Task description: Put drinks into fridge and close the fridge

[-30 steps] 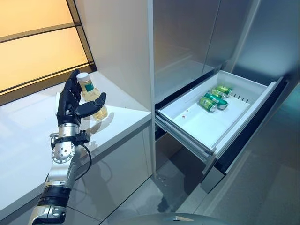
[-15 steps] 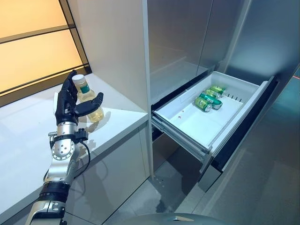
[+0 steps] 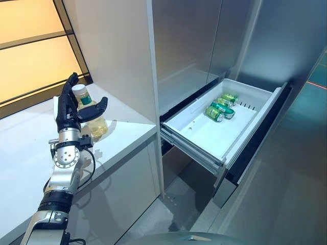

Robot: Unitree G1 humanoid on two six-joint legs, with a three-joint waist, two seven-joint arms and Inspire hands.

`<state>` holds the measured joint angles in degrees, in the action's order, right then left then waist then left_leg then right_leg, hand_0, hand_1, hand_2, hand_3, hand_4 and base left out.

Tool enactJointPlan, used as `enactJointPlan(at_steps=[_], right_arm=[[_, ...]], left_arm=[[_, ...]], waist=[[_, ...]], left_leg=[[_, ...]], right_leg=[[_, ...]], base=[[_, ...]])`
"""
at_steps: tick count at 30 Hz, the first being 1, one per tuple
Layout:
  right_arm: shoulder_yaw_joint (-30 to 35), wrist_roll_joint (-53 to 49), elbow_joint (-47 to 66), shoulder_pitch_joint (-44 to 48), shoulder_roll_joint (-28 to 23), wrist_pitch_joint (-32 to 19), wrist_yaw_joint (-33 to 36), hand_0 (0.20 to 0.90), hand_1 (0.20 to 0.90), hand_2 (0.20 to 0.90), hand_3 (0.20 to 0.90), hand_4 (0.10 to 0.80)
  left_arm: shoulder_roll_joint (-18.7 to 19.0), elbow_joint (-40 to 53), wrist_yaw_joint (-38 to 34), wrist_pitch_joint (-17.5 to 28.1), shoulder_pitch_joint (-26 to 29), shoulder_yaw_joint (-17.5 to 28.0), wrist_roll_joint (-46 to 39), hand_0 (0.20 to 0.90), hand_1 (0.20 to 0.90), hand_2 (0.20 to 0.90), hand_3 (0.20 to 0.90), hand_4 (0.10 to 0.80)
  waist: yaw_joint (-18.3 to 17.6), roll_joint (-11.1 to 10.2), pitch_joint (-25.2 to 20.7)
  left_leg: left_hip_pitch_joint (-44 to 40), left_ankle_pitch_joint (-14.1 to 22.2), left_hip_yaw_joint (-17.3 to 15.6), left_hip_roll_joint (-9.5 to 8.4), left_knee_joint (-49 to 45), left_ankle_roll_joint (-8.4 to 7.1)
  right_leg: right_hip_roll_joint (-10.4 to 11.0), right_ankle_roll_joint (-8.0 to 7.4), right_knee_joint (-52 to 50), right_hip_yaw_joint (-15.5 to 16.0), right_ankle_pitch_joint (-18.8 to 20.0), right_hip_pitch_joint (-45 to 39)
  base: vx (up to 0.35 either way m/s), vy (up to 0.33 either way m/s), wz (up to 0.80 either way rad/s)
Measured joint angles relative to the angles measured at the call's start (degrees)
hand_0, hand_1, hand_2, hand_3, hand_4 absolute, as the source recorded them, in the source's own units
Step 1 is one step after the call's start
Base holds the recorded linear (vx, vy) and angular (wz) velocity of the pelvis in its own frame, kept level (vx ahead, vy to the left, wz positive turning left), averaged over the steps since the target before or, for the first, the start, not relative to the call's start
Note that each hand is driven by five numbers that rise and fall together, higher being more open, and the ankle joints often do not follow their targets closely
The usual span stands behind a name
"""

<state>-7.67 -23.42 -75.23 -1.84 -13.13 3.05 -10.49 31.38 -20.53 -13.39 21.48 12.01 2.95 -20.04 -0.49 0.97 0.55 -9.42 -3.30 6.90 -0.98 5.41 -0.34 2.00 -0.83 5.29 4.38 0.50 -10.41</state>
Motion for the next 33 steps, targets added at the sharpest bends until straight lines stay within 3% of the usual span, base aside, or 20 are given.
enactJointPlan(at_steps=[22, 23, 24, 25, 33], right_arm=[[0.02, 0.06, -0.09, -0.05, 0.17, -0.09, -0.03, 0.900, 0.900, 0.900, 0.900, 0.800], [0.02, 0.06, -0.09, -0.05, 0.18, -0.09, -0.03, 0.900, 0.900, 0.900, 0.900, 0.800], [0.03, 0.06, -0.09, -0.05, 0.18, -0.11, -0.03, 0.900, 0.900, 0.900, 0.900, 0.800], [0.03, 0.06, -0.09, -0.05, 0.19, -0.14, -0.03, 0.900, 0.900, 0.900, 0.900, 0.800], [0.04, 0.17, -0.10, -0.09, 0.24, -0.30, -0.06, 0.900, 0.900, 0.900, 0.900, 0.800]], left_arm=[[0.83, -6.14, -0.31, -1.56, 0.04, -0.95, 2.15, 0.900, 0.900, 0.900, 0.900, 0.800], [0.83, -6.14, -0.31, -1.56, 0.04, -0.96, 2.15, 0.782, 0.782, 0.782, 0.763, 0.663], [0.82, -6.14, -0.31, -1.55, 0.04, -0.96, 2.09, 0.566, 0.566, 0.566, 0.510, 0.410], [0.83, -6.14, -0.30, -1.53, 0.04, -0.96, 1.99, 0.300, 0.300, 0.300, 0.200, 0.100], [0.65, -6.05, 0.39, -1.23, 0.03, -1.11, -1.31, 0.300, 0.300, 0.300, 0.200, 0.100]], waist=[[-0.31, -0.30, -0.25], [-0.33, -0.30, -0.26], [-0.34, -0.30, -0.26], [-0.35, -0.30, -0.26], [-0.39, -0.36, -0.28]], left_leg=[[-0.28, 0.22, -0.69, 0.01, 0.00, 0.10], [-0.29, 0.22, -0.70, 0.01, 0.00, 0.10], [-0.30, 0.22, -0.71, 0.01, 0.00, 0.10], [-0.35, 0.22, -0.71, 0.01, 0.00, 0.10], [-0.39, 0.22, -0.76, 0.01, 0.00, 0.10]], right_leg=[[0.00, 0.00, 0.00, -0.67, 0.01, 0.04], [0.00, 0.00, 0.00, -0.68, 0.01, 0.04], [0.00, 0.00, 0.00, -0.68, 0.01, 0.04], [0.00, 0.00, 0.00, -0.68, 0.01, 0.04], [0.01, 0.00, 0.00, -0.71, 0.01, 0.10]], base=[[0.004, 0.001, -0.01], [0.000, 0.000, 0.00], [0.000, 0.000, 0.00], [0.034, 0.001, 0.00], [0.000, 0.000, 0.00]])
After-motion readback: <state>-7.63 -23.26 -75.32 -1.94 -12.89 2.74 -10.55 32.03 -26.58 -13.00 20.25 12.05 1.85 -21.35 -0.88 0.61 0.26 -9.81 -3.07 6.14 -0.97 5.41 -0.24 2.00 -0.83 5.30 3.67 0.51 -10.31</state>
